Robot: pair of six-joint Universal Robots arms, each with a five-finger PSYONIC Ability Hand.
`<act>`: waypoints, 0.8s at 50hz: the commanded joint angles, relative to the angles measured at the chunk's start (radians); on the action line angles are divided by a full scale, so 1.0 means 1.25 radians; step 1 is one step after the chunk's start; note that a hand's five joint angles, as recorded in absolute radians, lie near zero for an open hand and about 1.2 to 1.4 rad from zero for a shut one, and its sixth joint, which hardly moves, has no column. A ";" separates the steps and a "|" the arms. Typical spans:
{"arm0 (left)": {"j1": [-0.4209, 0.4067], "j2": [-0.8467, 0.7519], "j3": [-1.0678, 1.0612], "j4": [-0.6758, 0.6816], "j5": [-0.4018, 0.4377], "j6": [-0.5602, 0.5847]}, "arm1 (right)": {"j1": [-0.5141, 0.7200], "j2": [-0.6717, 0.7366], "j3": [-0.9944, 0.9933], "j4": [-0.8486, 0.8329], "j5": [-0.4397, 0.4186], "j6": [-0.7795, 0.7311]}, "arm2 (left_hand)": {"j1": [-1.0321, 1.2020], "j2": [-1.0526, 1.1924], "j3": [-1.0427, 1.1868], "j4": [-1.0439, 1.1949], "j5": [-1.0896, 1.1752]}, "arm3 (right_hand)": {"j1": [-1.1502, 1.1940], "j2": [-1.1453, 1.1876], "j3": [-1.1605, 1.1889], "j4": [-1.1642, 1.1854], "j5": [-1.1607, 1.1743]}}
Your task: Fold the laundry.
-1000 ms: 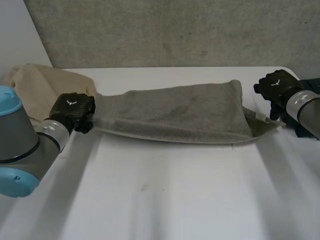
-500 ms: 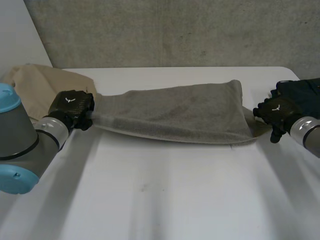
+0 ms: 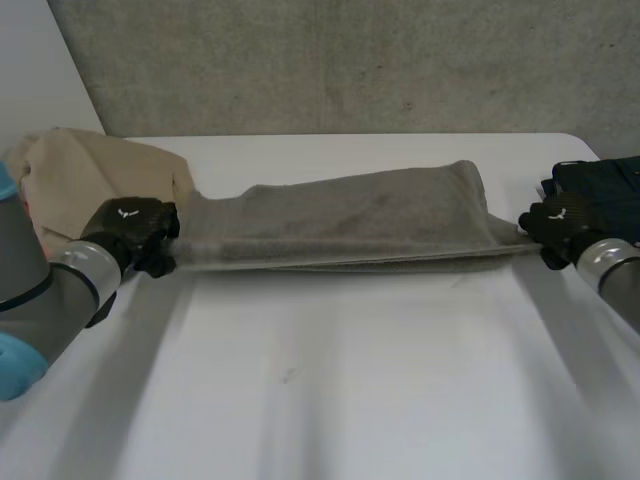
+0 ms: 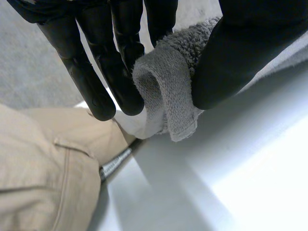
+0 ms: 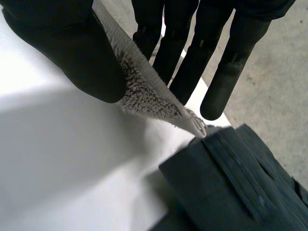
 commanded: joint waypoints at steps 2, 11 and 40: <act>0.000 0.069 -0.046 -0.229 -0.014 0.056 | -0.079 -0.179 0.122 0.283 -0.006 -0.133 | 0.203 0.157 0.163 0.155 0.192 | 0.212 0.172 0.168 0.161 0.187; -0.019 0.126 -0.155 -0.479 -0.056 0.218 | -0.165 -0.353 0.262 0.624 0.054 -0.426 | 0.203 0.157 0.163 0.155 0.192 | 0.212 0.172 0.168 0.161 0.187; -0.059 -0.192 0.205 -0.232 -0.235 0.116 | 0.137 -0.031 -0.029 -0.005 0.144 0.017 | 0.203 0.157 0.163 0.155 0.192 | 0.212 0.172 0.168 0.161 0.187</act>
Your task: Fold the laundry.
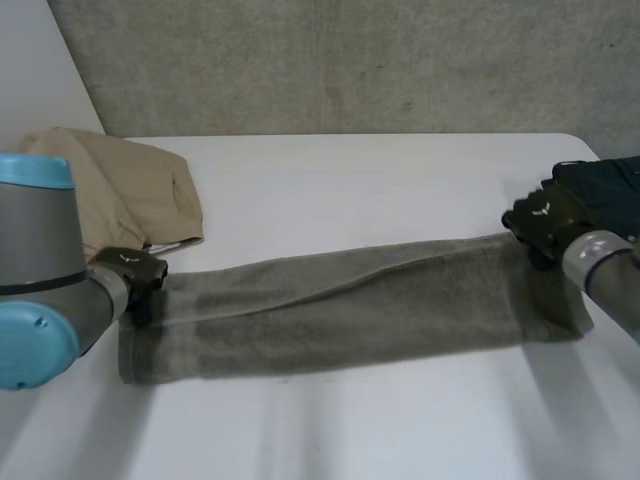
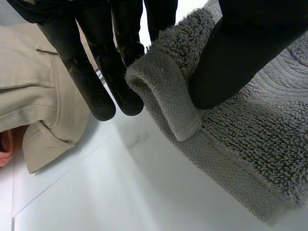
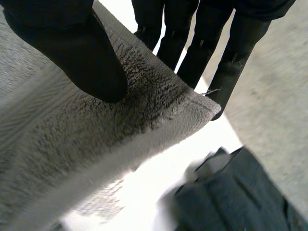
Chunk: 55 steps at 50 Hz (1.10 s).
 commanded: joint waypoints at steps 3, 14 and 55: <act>-0.018 -0.076 0.100 -0.002 -0.043 -0.023 | 0.037 0.130 -0.106 -0.096 0.058 0.006 | 0.203 0.157 0.163 0.155 0.192 | 0.212 0.172 0.164 0.158 0.180; -0.044 -0.144 0.198 0.017 -0.081 -0.023 | 0.062 0.247 -0.224 -0.106 0.105 0.016 | 0.012 -0.034 -0.028 -0.036 0.001 | -0.023 -0.063 -0.071 -0.077 -0.055; -0.036 0.199 -0.176 0.185 0.044 -0.060 | -0.183 -0.105 0.212 0.015 -0.150 0.048 | -0.774 -0.820 -0.814 -0.822 -0.785 | -0.497 -0.537 -0.545 -0.552 -0.529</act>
